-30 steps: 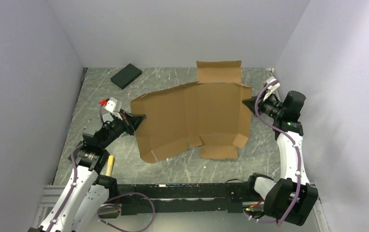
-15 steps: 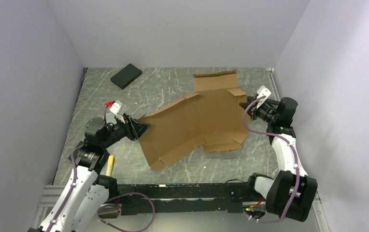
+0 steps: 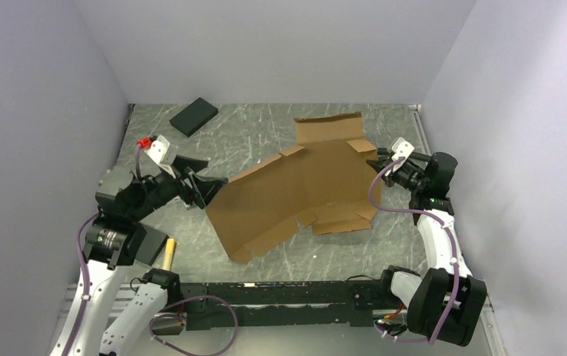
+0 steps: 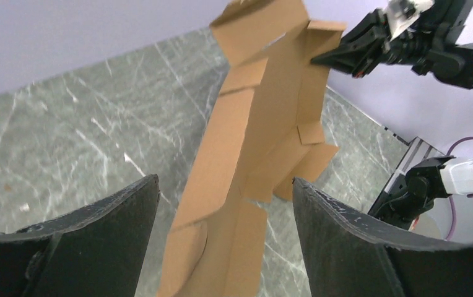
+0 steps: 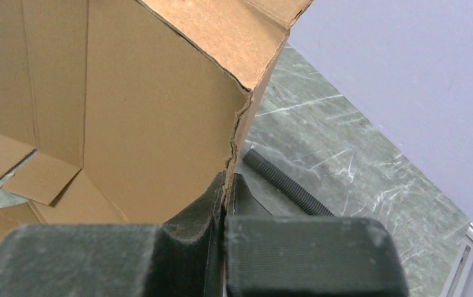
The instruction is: Fold the paper box
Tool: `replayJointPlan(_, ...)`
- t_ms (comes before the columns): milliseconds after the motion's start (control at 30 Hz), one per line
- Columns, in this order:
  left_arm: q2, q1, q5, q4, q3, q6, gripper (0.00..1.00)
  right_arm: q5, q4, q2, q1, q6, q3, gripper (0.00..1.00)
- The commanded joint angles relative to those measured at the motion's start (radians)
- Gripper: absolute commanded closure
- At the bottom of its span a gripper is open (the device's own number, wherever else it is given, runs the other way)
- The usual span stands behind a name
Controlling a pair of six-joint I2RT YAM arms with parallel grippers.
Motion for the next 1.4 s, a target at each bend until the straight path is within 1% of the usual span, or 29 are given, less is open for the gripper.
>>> replayJointPlan(0, 0.139, 0.0, 0.089, 0.031, 0.125, 0.055, 0.17, -0.073, -0.021, -0.012, 0.007, 0.019, 0.01, 1.0)
replayJointPlan(100, 0.289, 0.0, 0.131, 0.062, 0.223, 0.011, 0.19, -0.08, -0.023, -0.015, 0.008, 0.028, 0.012, 1.0)
replayJointPlan(300, 0.588, -0.021, 0.204, 0.099, 0.385, 0.021, 0.19, -0.076, -0.05, -0.024, 0.015, 0.021, 0.027, 1.0)
replayJointPlan(500, 0.757, -0.106, 0.218, 0.239, 0.468, 0.119, 0.14, -0.058, -0.076, -0.035, 0.047, -0.008, 0.041, 1.0)
replayJointPlan(533, 0.785, -0.112, 0.231, 0.286, 0.477, 0.116, 0.13, -0.058, -0.077, -0.035, 0.051, -0.006, 0.042, 1.0)
replayJointPlan(667, 0.901, -0.116, 0.297, 0.387, 0.527, 0.081, 0.13, -0.058, -0.081, -0.036, 0.058, -0.003, 0.047, 1.0)
replayJointPlan(867, 0.967, -0.138, 0.358, 0.568, 0.511, 0.021, 0.12, -0.053, -0.095, -0.03, 0.059, 0.002, 0.058, 1.0)
replayJointPlan(1000, 0.984, -0.165, 0.354, 0.615, 0.507, 0.01, 0.13, -0.05, -0.1, -0.025, 0.061, 0.013, 0.066, 1.0)
replayJointPlan(1167, 0.997, -0.191, 0.317, 0.603, 0.512, 0.047, 0.13, -0.007, -0.108, -0.024, 0.068, 0.015, 0.076, 1.0)
replayJointPlan(1367, 0.979, -0.255, 0.173, 0.519, 0.514, 0.192, 0.16, 0.186, -0.081, -0.032, 0.132, 0.038, 0.085, 1.0)
